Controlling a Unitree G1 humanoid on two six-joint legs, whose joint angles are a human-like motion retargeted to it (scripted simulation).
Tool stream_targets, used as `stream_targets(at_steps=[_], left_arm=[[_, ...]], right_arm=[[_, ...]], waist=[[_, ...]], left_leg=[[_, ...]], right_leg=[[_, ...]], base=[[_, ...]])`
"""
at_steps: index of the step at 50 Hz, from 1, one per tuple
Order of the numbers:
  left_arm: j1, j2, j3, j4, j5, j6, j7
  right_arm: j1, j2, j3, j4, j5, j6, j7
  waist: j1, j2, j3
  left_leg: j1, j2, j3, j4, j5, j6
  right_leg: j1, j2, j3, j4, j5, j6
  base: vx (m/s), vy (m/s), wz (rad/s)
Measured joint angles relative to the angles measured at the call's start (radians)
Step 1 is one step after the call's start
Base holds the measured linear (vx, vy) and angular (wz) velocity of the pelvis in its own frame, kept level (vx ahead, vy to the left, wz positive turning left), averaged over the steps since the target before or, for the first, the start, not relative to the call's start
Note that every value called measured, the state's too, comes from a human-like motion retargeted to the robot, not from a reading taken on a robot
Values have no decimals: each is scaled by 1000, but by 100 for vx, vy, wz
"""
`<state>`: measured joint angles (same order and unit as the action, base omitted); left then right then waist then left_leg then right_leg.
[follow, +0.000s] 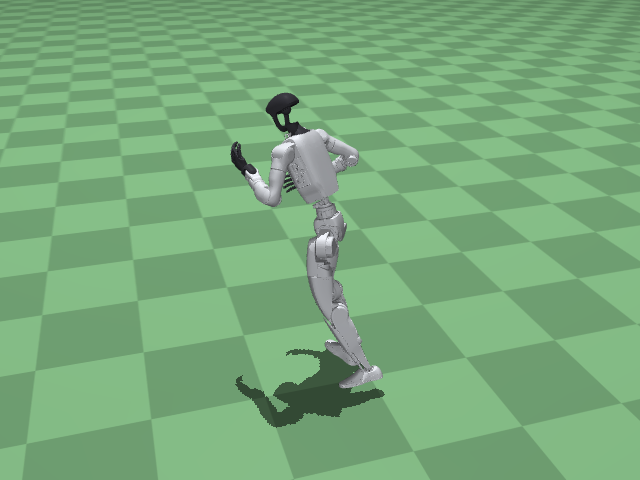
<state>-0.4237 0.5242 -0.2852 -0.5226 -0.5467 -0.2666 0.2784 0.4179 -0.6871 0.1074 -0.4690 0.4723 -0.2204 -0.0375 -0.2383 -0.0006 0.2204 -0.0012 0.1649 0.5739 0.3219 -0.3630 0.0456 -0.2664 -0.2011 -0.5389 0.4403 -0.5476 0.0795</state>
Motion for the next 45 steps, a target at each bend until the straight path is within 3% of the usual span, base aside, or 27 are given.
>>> stream_targets(at_steps=[2,4,7,10,13,16,20,22,25,28,30,32,35,38,41,43,45], left_arm=[[99,-13,44,-43,-53,5,-49],[203,-22,64,-58,-48,-8,-23],[333,26,31,21,83,-9,108],[477,61,-12,199,237,38,144],[689,82,40,241,276,23,217],[893,149,154,163,222,-9,226],[1029,228,286,107,196,-16,152],[1018,222,334,123,179,1,89],[916,144,323,195,162,30,33],[706,56,192,281,190,65,42],[489,62,28,314,277,73,127],[214,136,-164,283,418,62,167],[-219,231,-373,193,625,24,70],[-469,204,-404,162,601,17,83],[-511,114,-320,153,450,-5,243],[-509,47,-229,134,406,-19,353],[-478,-14,-142,102,399,-22,417]], right_arm=[[-40,-15,7,29,-43,24,16],[-114,22,49,96,-56,17,-12],[-247,144,118,251,-2,9,-89],[-378,307,169,349,-64,0,-181],[-529,405,198,231,-131,-19,-192],[-688,441,179,32,-209,-6,-141],[-787,478,190,-182,-162,-39,-134],[-780,484,213,-243,-26,-54,-96],[-692,463,257,-287,230,-34,40],[-538,408,288,-241,346,-9,117],[-431,357,293,-136,174,-63,0],[-290,291,247,-7,-158,-104,-167],[-33,167,81,57,-390,-141,-181],[146,28,-72,-22,-235,-151,-103],[194,-63,-138,-62,-166,-116,-68],[181,-57,-145,-40,-148,-82,-36],[157,6,-118,12,-113,-45,-9]], waist=[[-16,0,-5],[-31,-14,19],[-14,-18,82],[61,-6,170],[180,-38,209],[329,-104,193],[495,-183,153],[544,-215,155],[570,-184,205],[528,-130,268],[471,-142,248],[383,-154,203],[208,-118,139],[25,-29,93],[-131,49,80],[-208,62,95],[-241,48,115]], left_leg=[[19,23,79,73,44,10],[-2,64,90,257,66,63],[-151,129,-79,654,93,121],[-305,-3,-380,890,38,68],[-428,-37,-417,999,-16,91],[-551,-4,-338,952,-105,163],[-619,-11,-228,613,-150,180],[-588,-60,-215,381,-148,145],[-458,-91,-238,189,-87,71],[-309,-59,-231,283,-233,97],[-316,-67,-246,381,-322,144],[-320,-87,-266,417,-353,155],[-253,-96,-334,347,-334,109],[-156,-65,-406,209,-208,37],[-61,-40,-447,100,0,-26],[18,-61,-475,55,131,-49],[115,-96,-498,31,236,-46]], right_leg=[[16,38,64,-71,38,18],[44,74,152,-119,34,27],[60,133,302,-72,-38,-4],[148,197,469,-91,-64,-85],[209,193,598,-103,-55,-96],[235,140,686,-139,4,-60],[281,53,727,-195,171,12],[335,20,731,-227,282,51],[451,34,705,-180,411,60],[393,56,602,242,411,42],[209,22,539,609,305,-3],[39,-3,492,830,202,-45],[-140,24,411,898,140,-38],[-252,74,321,672,133,-12],[-253,116,256,205,209,-4],[-194,110,208,-141,281,15],[-147,89,162,-326,340,51]], base=[[36,-36,-336],[39,-33,-330],[44,-21,-320],[52,-9,-307],[66,-5,-260],[78,4,-191],[90,18,-95],[100,27,-62],[105,33,-58],[102,36,-15],[93,29,37],[94,21,91],[104,11,127],[117,-3,102],[126,-16,59],[133,-24,47],[135,-27,-1]])
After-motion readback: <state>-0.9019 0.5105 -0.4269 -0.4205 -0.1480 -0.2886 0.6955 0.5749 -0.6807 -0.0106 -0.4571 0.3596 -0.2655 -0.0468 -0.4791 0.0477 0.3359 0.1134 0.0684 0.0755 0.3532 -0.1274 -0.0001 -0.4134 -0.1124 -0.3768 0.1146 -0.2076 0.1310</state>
